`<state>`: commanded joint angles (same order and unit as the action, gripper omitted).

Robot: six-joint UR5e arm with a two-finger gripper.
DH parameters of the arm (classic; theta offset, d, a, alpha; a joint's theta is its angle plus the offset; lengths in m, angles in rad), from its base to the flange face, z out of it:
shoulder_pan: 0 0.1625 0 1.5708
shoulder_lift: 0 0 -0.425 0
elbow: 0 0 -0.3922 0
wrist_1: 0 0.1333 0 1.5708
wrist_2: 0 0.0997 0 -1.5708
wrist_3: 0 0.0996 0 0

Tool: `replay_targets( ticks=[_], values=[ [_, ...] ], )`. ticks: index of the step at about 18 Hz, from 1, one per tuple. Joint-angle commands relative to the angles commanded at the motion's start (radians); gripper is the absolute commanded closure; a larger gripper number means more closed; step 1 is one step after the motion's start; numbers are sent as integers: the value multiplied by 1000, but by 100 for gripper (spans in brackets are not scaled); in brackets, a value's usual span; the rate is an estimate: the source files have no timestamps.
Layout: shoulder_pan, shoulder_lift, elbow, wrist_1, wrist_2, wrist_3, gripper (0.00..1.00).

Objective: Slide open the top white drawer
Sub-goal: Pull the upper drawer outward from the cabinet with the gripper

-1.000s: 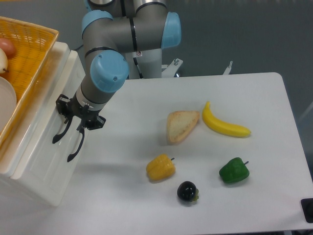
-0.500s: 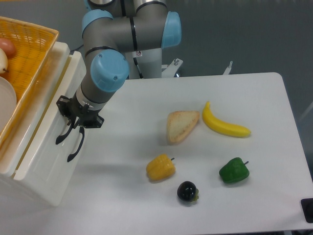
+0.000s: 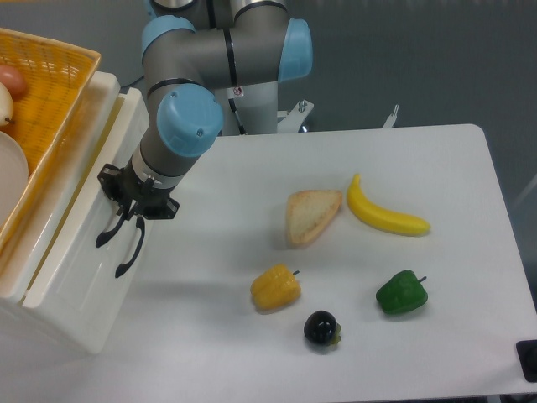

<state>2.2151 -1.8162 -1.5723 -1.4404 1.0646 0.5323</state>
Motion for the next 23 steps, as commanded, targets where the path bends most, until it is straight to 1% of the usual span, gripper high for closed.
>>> replay_targets(
  ticks=[9, 23],
  values=[
    [14, -3, 3, 0, 6, 0, 79],
    [58, -9, 15, 2, 15, 9, 79]
  ],
)
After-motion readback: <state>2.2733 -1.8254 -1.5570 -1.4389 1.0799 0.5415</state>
